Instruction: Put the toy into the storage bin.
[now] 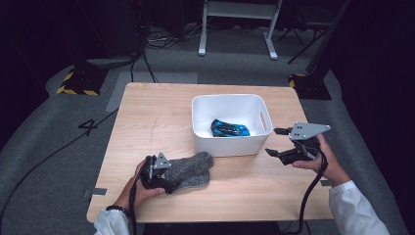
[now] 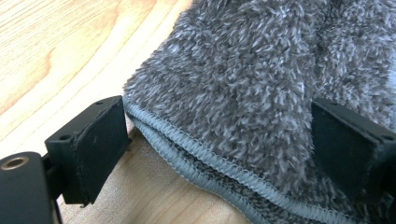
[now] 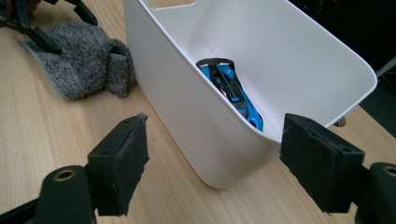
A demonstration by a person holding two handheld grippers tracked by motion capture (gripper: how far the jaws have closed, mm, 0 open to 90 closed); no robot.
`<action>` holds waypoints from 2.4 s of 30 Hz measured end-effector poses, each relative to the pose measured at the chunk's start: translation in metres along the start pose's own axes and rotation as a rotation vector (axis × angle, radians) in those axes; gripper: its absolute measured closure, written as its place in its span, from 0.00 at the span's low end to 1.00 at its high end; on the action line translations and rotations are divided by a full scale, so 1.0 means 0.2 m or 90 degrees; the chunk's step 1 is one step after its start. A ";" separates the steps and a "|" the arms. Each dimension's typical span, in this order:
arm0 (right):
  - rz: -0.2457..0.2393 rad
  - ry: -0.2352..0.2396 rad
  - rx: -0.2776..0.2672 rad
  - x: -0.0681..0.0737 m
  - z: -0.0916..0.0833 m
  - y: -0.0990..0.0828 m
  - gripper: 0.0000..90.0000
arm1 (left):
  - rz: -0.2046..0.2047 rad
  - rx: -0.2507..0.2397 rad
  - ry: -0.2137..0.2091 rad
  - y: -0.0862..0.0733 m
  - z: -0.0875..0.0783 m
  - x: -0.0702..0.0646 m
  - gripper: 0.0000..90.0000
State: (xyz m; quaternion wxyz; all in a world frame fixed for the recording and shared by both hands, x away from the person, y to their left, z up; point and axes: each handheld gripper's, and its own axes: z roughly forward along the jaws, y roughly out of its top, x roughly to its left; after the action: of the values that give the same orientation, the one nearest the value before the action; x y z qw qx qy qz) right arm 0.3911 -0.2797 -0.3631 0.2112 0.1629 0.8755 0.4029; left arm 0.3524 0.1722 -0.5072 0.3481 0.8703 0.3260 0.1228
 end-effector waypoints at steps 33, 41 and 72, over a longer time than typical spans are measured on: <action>0.054 -0.036 0.106 0.10 0.12 -0.47 0.20 | 0.000 0.001 0.000 0.00 0.00 0.00 0.10; 0.078 -0.039 0.116 0.11 0.12 -0.55 0.19 | 0.000 0.000 0.000 0.00 0.00 0.00 0.10; 0.256 -0.084 0.085 0.09 0.03 -0.88 0.16 | -0.005 0.000 0.002 0.00 0.00 0.00 0.10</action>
State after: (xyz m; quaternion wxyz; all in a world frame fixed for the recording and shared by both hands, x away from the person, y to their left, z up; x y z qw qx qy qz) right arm 0.3584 -0.3767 -0.5076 0.1723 0.3736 0.8345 0.3664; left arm 0.3517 0.1719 -0.5073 0.3479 0.8689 0.3301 0.1229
